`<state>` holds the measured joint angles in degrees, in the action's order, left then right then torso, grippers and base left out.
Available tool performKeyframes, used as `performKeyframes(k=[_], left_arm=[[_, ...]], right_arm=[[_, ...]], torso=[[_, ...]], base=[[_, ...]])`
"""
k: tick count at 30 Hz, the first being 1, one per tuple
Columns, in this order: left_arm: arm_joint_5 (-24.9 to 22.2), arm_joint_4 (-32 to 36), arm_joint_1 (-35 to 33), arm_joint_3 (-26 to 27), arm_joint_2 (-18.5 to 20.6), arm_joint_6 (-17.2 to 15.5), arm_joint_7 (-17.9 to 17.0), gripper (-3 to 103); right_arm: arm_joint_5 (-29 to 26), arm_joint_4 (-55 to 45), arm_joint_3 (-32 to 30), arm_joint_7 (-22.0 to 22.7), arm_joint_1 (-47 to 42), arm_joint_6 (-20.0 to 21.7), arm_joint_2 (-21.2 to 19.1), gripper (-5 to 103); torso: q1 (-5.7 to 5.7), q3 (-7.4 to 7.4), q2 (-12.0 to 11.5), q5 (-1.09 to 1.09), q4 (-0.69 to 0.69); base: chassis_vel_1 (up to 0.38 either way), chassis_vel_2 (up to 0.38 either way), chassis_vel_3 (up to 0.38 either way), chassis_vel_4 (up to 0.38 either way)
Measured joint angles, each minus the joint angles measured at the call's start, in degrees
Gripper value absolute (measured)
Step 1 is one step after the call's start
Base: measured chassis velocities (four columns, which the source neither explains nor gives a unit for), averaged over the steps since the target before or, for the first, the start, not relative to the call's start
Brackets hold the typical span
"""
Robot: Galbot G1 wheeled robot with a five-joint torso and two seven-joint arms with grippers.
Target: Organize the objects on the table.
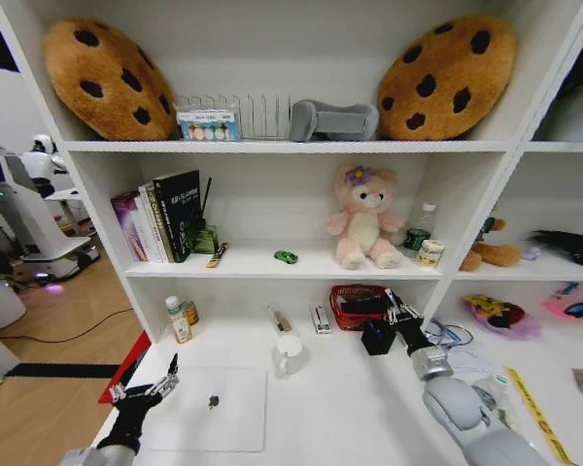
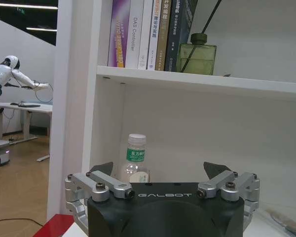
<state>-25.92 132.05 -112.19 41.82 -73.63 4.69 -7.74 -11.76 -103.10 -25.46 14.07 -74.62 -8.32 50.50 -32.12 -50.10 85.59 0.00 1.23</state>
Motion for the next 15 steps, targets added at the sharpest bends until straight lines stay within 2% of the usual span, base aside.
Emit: performKeyframes(k=[8,11,13,15], left_arm=[[0.2,-0.1,0.2,-0.1,-0.3,-0.4,-0.4,100],[0.2,-0.3,0.2,0.1,-0.8,-0.4,-0.4,100],[0.1,-0.3,0.2,0.1,-0.9,-0.4,-0.4,100],[0.1,-0.3,0.3,0.2,-0.8,-0.4,-0.4,100]], right_arm=[[0.2,5.6,4.3,0.2,5.5,-0.6,0.8,12],[-0.3,6.3,4.9,0.3,6.4,-0.3,0.9,8],[-0.7,6.3,5.0,0.3,6.4,0.0,0.9,13],[-1.0,6.2,4.9,0.3,6.3,0.4,1.0,23]], torso=[[0.0,0.0,0.0,0.0,0.0],[0.0,0.0,0.0,0.0,-0.01],[0.0,0.0,0.0,0.0,-0.01],[0.0,0.0,0.0,0.0,0.0]], base=[[0.0,0.0,0.0,0.0],[0.0,0.0,0.0,0.0],[0.0,0.0,0.0,0.0],[0.0,0.0,0.0,0.0]])
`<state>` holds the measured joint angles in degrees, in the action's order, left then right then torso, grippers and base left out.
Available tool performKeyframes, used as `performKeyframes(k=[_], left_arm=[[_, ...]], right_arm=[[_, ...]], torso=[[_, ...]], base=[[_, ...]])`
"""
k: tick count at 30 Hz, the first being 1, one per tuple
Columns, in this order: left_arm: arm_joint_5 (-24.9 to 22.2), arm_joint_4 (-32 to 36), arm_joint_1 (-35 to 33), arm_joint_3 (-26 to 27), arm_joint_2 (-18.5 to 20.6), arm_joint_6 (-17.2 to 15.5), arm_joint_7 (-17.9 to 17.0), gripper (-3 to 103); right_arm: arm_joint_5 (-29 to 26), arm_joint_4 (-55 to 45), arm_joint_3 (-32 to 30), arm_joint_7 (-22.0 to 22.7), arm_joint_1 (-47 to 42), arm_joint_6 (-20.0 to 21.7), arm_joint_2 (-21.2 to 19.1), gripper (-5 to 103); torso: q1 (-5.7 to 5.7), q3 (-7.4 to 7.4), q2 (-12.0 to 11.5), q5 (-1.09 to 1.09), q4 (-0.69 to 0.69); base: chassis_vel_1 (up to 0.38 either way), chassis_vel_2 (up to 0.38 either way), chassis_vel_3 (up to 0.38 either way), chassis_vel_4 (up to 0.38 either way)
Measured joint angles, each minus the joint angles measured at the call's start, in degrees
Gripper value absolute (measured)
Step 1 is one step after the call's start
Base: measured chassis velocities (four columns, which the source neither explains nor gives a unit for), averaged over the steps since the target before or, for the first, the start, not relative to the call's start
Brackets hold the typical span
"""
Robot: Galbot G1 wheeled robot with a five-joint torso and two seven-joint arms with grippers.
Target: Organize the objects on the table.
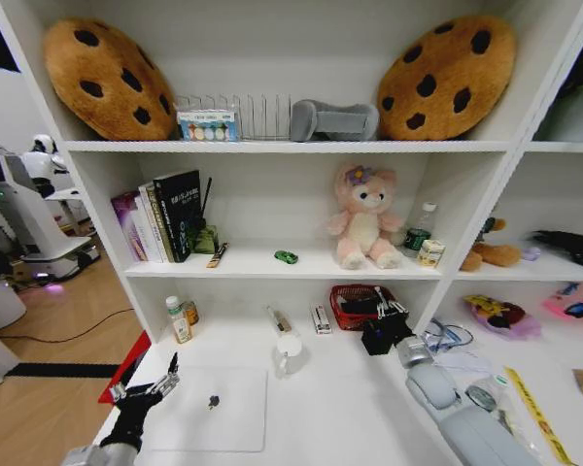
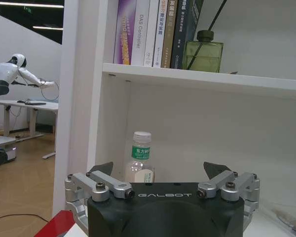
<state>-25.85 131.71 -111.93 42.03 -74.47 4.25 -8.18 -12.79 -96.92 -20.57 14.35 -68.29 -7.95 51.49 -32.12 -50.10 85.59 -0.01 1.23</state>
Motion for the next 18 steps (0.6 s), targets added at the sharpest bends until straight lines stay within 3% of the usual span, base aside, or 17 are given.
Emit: performKeyframes(k=[5,6,11,12,15,16,18], left_arm=[[-0.1,-0.2,0.3,-0.1,0.3,-0.1,-0.1,100],[-0.1,-0.2,0.3,-0.1,0.3,-0.1,-0.1,100],[-0.2,-0.1,0.6,-0.2,0.8,-0.2,-0.1,100],[-0.2,-0.1,0.6,-0.2,0.8,-0.2,-0.1,100],[-0.1,0.3,0.6,0.2,0.8,-0.4,-0.3,100],[-0.1,0.3,0.6,0.2,0.8,-0.4,-0.3,100],[-0.1,0.9,0.4,0.7,0.7,-0.4,-0.4,100]], right_arm=[[-0.5,-0.5,-1.1,0.5,-1.3,0.1,0.3,44],[-0.5,-0.5,-1.1,0.5,-1.3,0.1,0.3,44],[-1.8,-7.7,-4.1,0.6,-7.6,-0.2,-0.2,67],[-1.8,-7.7,-4.1,0.6,-7.6,-0.2,-0.2,67],[-0.6,-14.2,-7.3,2.5,-15.4,-0.2,0.1,83],[-0.6,-14.2,-7.3,2.5,-15.4,-0.2,0.1,83],[-0.6,-20.5,-10.8,2.4,-23.9,-0.5,1.6,94]], torso=[[0.0,0.0,0.0,0.01,-0.01],[0.0,0.0,0.0,0.01,-0.01],[0.0,0.0,0.0,0.0,-0.01],[0.0,0.0,0.0,0.0,-0.01],[0.0,0.01,0.0,0.0,0.0],[0.0,0.01,0.0,0.0,0.0],[0.0,0.01,0.0,0.0,0.0]], base=[[0.0,0.0,0.0,0.0],[0.0,0.0,0.0,0.0],[0.0,0.0,0.0,0.0],[0.0,0.0,0.0,0.0],[0.0,0.0,0.0,0.0],[0.0,0.0,0.0,0.0],[0.0,0.0,0.0,0.0]])
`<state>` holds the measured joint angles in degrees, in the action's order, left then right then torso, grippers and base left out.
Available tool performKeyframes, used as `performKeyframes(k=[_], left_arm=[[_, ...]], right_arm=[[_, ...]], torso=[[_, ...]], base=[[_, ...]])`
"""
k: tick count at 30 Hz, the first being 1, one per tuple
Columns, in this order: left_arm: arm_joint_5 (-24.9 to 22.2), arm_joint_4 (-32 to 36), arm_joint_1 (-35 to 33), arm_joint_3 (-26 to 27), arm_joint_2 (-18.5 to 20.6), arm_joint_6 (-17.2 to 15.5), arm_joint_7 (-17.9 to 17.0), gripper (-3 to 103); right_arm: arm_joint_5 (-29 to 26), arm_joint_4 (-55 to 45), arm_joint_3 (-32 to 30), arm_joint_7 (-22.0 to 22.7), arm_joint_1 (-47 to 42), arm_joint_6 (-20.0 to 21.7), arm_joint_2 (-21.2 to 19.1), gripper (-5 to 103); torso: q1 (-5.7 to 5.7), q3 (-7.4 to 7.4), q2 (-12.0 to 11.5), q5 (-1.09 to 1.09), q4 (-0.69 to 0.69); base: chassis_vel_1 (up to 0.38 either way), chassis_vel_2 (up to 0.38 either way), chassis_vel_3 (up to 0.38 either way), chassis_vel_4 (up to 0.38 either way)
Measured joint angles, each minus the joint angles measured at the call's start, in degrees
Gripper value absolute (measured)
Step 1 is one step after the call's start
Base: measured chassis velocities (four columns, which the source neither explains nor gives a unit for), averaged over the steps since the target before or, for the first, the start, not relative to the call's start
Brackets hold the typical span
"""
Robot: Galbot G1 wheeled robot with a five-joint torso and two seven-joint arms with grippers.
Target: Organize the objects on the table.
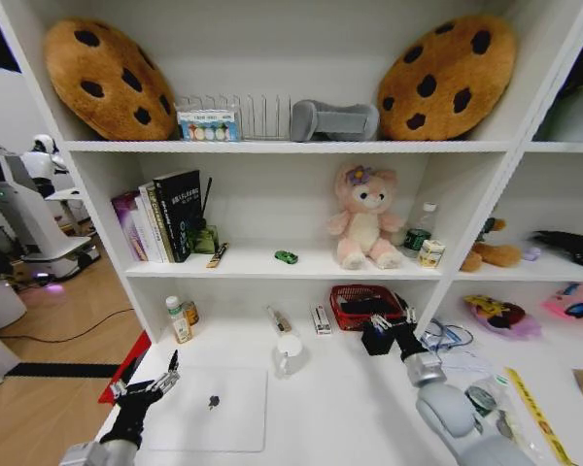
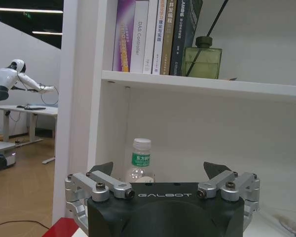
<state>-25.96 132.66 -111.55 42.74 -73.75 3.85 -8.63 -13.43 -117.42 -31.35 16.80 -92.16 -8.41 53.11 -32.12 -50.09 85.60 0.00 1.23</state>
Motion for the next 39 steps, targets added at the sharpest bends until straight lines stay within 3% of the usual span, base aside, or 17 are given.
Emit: performKeyframes(k=[5,7,13,19,23,39], left_arm=[[-0.3,0.7,-0.3,0.7,-0.5,0.1,0.1,100],[-0.6,0.7,-0.3,1.0,-0.9,0.4,0.3,100],[-1.2,0.2,0.0,1.4,-1.0,0.6,0.5,100],[-1.6,-0.7,0.3,1.5,-1.4,0.8,0.6,100],[-1.9,-1.2,0.2,1.9,-1.5,1.1,0.9,100],[-2.6,-1.8,0.7,2.1,-1.5,1.1,1.0,100]], right_arm=[[0.1,-5.8,-3.3,-0.8,-8.9,-1.3,2.7,99],[1.9,-8.6,-5.9,-1.4,-14.7,-3.8,5.8,100],[5.0,-11.5,-9.2,-1.5,-21.1,-7.5,10.2,100],[5.5,-15.4,-9.2,1.4,-27.5,-8.2,15.2,100],[6.2,-15.8,-8.6,2.1,-28.4,-8.4,16.5,100],[4.0,-15.7,-8.6,3.7,-25.3,-6.1,15.3,100]], torso=[[0.01,0.0,0.0,-0.01,0.02],[0.02,0.01,0.0,-0.02,-0.01],[0.01,0.0,0.0,-0.01,-0.01],[0.01,0.0,0.0,-0.01,0.01],[0.01,0.0,0.0,0.01,-0.01],[-0.01,-0.01,0.0,0.01,0.01]], base=[[0.0,0.0,0.0,0.0],[0.0,0.0,0.0,0.0],[0.0,0.0,0.0,0.0],[-0.025,-0.022,0.018,0.017],[-0.109,-0.12,0.104,0.107],[-0.228,-0.241,0.247,0.238]])
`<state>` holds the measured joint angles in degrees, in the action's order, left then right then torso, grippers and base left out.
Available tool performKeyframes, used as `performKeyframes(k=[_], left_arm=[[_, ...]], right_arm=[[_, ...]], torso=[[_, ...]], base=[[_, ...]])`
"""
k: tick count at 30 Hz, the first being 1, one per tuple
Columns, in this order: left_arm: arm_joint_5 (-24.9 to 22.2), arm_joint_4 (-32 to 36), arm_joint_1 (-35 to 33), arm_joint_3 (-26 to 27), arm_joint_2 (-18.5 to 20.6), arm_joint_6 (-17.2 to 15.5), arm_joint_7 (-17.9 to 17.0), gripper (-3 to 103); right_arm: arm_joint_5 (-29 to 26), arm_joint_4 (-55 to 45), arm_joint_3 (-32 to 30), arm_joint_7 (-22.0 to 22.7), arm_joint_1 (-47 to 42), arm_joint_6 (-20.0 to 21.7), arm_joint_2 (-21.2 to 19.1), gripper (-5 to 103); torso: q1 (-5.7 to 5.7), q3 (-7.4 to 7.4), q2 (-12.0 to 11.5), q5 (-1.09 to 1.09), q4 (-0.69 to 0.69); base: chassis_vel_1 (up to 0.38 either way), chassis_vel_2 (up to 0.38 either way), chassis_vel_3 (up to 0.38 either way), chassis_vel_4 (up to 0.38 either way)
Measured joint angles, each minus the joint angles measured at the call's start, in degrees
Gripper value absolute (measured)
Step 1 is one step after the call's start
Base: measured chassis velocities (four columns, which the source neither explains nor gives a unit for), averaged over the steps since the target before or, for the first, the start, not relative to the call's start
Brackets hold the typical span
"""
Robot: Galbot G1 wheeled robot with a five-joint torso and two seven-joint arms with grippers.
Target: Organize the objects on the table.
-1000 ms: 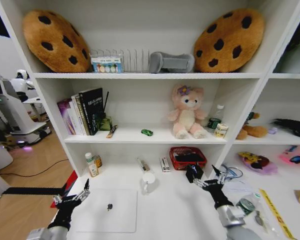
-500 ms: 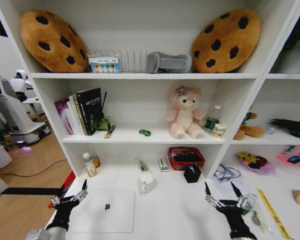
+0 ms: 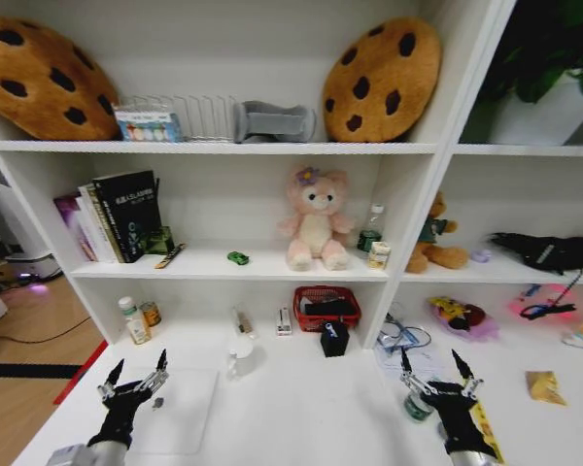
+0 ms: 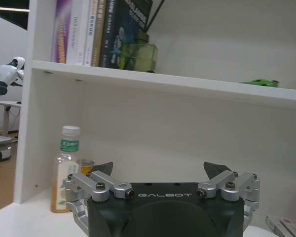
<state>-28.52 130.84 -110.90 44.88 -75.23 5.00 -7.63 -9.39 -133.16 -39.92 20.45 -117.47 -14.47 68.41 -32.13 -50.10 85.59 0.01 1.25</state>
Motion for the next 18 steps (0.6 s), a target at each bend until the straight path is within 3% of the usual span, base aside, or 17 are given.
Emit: performKeyframes(k=[6,9,11,12,15,18], left_arm=[[0.4,-0.3,0.2,-0.7,-0.1,-0.1,-0.1,100],[0.6,-0.4,0.2,-0.9,-0.3,-0.1,-0.1,100],[0.9,-0.5,0.2,-1.2,-0.5,-0.1,-0.1,100],[0.9,-0.5,0.2,-1.2,-0.5,-0.1,-0.1,100],[1.3,-0.6,0.1,-1.5,-0.7,-0.1,-0.2,100],[1.3,-0.6,0.0,-1.5,-0.8,0.0,-0.2,100]], right_arm=[[-1.5,-3.6,0.1,-0.2,-0.6,0.3,-0.3,100],[-1.9,-3.8,0.2,-2.1,-1.7,-1.0,-0.3,100],[-2.1,-2.6,1.0,-7.6,-3.9,-4.4,-0.3,100],[-2.1,-2.6,1.0,-7.6,-3.9,-4.4,-0.3,100],[-0.4,0.1,2.8,-13.5,-5.2,-8.9,-0.2,100],[0.5,1.5,3.5,-15.5,-5.3,-10.6,-0.3,100]], torso=[[0.01,-0.01,0.0,0.03,-0.05],[0.02,0.01,0.0,0.01,-0.05],[0.01,0.0,0.0,0.0,0.05],[0.01,0.0,0.0,0.0,0.05],[0.01,0.01,0.0,-0.09,0.02],[0.02,0.01,0.0,-0.01,-0.03]], base=[[-0.294,-0.328,0.312,0.308],[-0.06,-0.196,0.173,0.141],[-0.033,-0.102,0.095,0.01],[-0.019,-0.055,0.044,0.01],[0.007,0.012,-0.043,-0.053],[0.052,0.103,-0.066,-0.054]])
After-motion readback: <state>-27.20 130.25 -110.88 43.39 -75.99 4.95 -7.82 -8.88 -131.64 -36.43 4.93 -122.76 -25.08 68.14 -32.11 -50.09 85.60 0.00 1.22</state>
